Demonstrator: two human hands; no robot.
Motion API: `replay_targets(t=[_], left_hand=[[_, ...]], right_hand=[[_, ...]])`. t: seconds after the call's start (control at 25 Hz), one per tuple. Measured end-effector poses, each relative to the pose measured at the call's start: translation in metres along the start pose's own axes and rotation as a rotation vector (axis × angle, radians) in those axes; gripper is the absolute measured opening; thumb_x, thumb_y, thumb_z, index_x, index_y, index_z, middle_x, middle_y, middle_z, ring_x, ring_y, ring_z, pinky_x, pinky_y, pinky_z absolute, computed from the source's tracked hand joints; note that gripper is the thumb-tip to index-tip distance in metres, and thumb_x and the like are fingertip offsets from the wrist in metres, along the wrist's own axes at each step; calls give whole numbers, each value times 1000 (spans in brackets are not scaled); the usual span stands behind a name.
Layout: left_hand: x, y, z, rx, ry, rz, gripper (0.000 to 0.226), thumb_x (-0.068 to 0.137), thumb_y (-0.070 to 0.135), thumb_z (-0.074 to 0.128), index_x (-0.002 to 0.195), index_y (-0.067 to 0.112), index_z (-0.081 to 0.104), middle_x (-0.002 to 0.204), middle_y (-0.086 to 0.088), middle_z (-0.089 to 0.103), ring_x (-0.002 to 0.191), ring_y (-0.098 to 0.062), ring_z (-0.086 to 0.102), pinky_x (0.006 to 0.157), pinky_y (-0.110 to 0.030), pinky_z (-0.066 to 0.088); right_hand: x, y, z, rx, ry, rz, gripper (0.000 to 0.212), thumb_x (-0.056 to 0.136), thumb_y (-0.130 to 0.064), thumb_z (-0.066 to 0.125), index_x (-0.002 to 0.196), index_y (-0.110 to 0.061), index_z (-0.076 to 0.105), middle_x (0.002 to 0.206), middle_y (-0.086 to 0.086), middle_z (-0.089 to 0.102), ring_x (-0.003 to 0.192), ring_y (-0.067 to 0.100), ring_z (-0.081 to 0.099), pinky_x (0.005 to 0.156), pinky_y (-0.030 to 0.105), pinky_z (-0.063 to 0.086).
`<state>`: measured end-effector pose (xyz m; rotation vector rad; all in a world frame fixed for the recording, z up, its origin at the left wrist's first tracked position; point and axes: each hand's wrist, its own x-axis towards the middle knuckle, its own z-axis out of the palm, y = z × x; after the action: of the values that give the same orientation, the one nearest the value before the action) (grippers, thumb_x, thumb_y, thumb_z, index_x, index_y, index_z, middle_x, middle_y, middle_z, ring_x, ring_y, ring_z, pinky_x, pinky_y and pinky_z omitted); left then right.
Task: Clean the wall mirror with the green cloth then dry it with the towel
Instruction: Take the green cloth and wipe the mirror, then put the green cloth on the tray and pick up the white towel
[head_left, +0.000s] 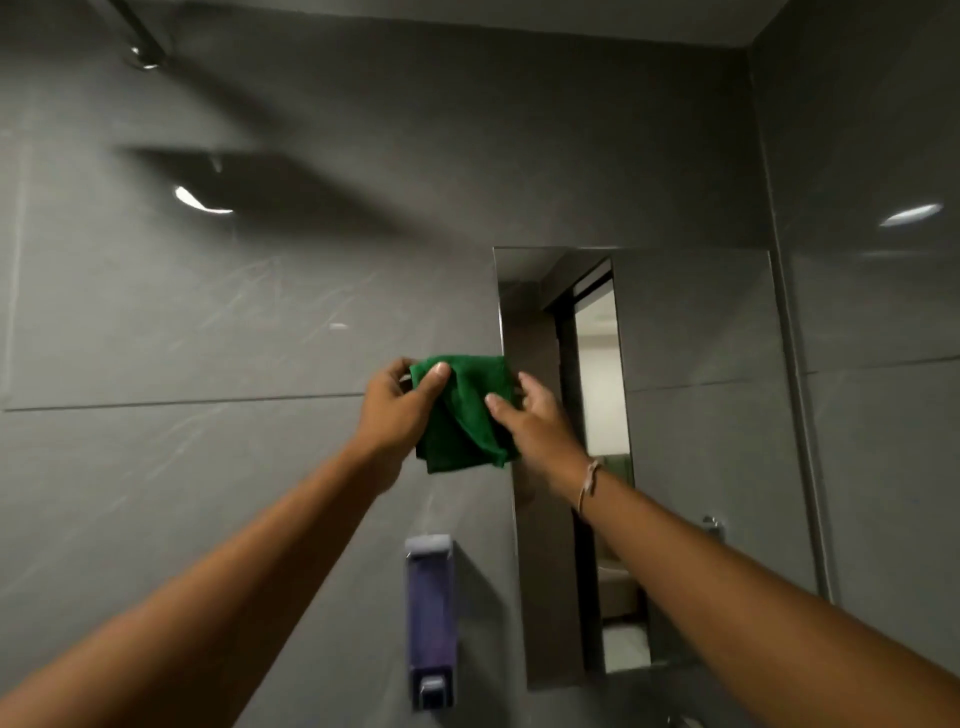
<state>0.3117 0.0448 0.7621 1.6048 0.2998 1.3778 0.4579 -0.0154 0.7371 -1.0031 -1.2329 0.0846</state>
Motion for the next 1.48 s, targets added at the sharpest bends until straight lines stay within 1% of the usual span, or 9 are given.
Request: replay_targets(t=[0.12, 0.32, 0.52, 0.68, 0.88, 1.04, 1.24, 1.36, 1.48], left_hand=[[-40, 15, -42, -14, -69, -126, 42, 88, 30, 68, 122, 8, 57, 96, -7, 72, 68, -14, 74, 48, -24, 55], [-128, -39, -126, 87, -115, -441, 43, 80, 12, 75, 120, 4, 62, 106, -15, 76, 91, -24, 75, 83, -40, 62], [-275, -175, -176, 87, -5, -737, 30, 86, 4, 67, 115, 11, 63, 92, -3, 72, 74, -17, 69, 56, -30, 60], [-388, -281, -198, 171, 129, -888, 28, 85, -4, 64, 113, 3, 62, 99, -12, 72, 80, -22, 69, 73, -32, 61], [-502, -372, -206, 372, 171, -1143, 19, 82, 5, 68, 95, 17, 63, 104, -16, 74, 93, -30, 70, 89, -49, 58], [-556, -447, -211, 499, 203, -1297, 64, 84, 2, 59, 144, 14, 41, 125, -14, 66, 110, -33, 64, 99, -45, 51], [-549, -524, -225, 693, 252, -1284, 28, 91, 8, 54, 116, 16, 44, 99, 1, 55, 99, -24, 58, 81, -34, 44], [-543, -567, -234, 894, 144, -1207, 59, 86, 6, 59, 140, 10, 37, 131, -13, 50, 123, -34, 51, 97, -39, 41], [-554, -604, -241, 1013, 39, -1179, 69, 86, 7, 59, 148, 11, 29, 139, -22, 44, 122, -39, 49, 99, -42, 41]], right_hand=[[-43, -21, 38, 114, -1, 123, 11, 96, -9, 57, 102, -17, 62, 112, 18, 70, 97, 28, 69, 86, 40, 59], [-159, 18, 98, 143, 30, 341, 12, 96, -9, 57, 103, -19, 62, 110, 13, 72, 98, 26, 71, 86, 39, 60], [-326, 128, 135, 39, -12, 662, 14, 94, -5, 59, 100, -16, 65, 106, 10, 73, 98, 26, 71, 89, 46, 58], [-450, 204, 146, -25, -36, 910, 14, 93, -1, 59, 97, -14, 64, 104, 17, 73, 97, 33, 71, 86, 45, 59], [-581, 290, 149, -167, -125, 1189, 26, 88, 3, 63, 87, -22, 64, 99, 14, 72, 91, 27, 70, 81, 36, 57], [-658, 361, 166, -276, -255, 1408, 29, 85, 1, 65, 110, -14, 64, 106, 9, 70, 100, 26, 66, 80, 25, 52], [-679, 438, 209, -407, -336, 1381, 38, 89, -17, 67, 126, -11, 60, 115, 8, 67, 113, 28, 62, 95, 31, 47], [-673, 471, 234, -559, -350, 1238, 30, 95, -25, 59, 124, -16, 63, 115, -1, 67, 116, 26, 59, 100, 33, 45], [-679, 499, 248, -732, -488, 1153, 26, 103, -30, 42, 111, -20, 65, 110, -2, 69, 111, 23, 62, 97, 33, 48]])
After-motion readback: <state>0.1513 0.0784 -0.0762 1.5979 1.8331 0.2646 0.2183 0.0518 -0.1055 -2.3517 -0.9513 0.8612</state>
